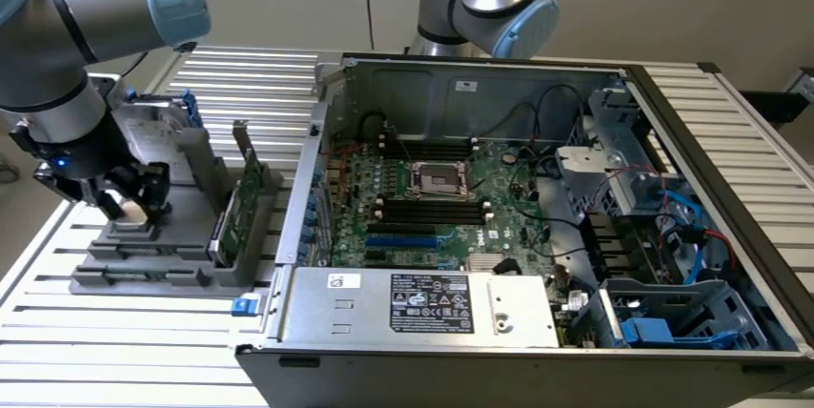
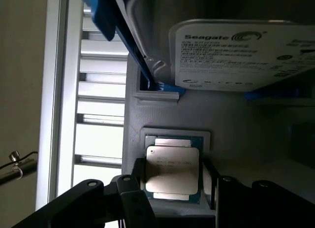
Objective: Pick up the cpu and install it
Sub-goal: 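Pick up the cpu and move it towards the insertion slot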
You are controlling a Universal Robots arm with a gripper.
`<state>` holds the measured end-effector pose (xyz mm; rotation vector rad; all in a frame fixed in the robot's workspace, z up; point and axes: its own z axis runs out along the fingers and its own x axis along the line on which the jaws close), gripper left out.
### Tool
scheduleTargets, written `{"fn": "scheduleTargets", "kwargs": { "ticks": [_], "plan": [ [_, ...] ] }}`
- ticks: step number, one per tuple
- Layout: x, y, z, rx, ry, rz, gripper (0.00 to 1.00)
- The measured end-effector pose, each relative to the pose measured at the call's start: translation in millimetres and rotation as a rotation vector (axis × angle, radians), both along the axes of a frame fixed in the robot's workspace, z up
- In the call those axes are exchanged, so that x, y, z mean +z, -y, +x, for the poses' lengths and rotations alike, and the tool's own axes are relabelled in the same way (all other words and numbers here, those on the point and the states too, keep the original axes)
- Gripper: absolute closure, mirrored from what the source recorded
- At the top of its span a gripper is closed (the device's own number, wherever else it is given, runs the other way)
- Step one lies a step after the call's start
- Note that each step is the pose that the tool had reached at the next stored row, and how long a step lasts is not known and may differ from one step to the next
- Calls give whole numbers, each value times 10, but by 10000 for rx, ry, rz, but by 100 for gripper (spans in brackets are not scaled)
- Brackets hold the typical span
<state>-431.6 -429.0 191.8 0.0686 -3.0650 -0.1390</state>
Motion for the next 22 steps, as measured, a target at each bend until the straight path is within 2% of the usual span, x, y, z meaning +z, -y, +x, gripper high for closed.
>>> {"fn": "scheduleTargets", "kwargs": {
  "ticks": [5, 15, 22],
  "plan": [
    [146, 0, 0, 0, 0, 0, 45],
    [590, 1, 12, 2, 1, -2, 45],
    [907, 0, 91, 1, -5, -5, 45]
  ]
}}
